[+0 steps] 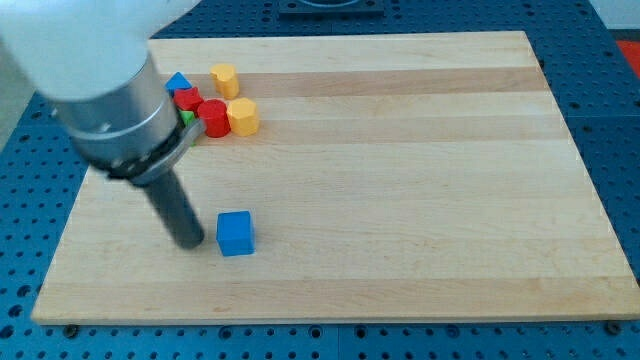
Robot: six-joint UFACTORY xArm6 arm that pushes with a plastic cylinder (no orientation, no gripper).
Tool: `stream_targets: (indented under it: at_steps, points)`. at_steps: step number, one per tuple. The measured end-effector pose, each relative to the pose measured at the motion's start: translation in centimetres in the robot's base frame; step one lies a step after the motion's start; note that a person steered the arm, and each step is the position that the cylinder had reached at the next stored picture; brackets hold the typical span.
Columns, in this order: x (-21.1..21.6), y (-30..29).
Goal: Push blue cube towards the center
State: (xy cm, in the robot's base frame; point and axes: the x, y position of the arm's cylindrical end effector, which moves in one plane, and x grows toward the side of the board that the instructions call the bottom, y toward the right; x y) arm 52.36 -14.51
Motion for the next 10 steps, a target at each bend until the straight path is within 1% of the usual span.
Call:
stream_targets:
  at_steps: [1, 2, 3, 4, 5, 6, 7, 8, 9, 10]
  points:
    - [-2.2, 5.5]
    - [-1.6, 1.8]
    - [0.4, -1.1]
    - [4.6, -0.9]
    - [4.4, 4.4]
    - [-1.1, 9.5]
    - [-6.2, 13.3]
    - [-6.7, 15.2]
    - [-5.1, 15.4]
    - [-3.4, 12.7]
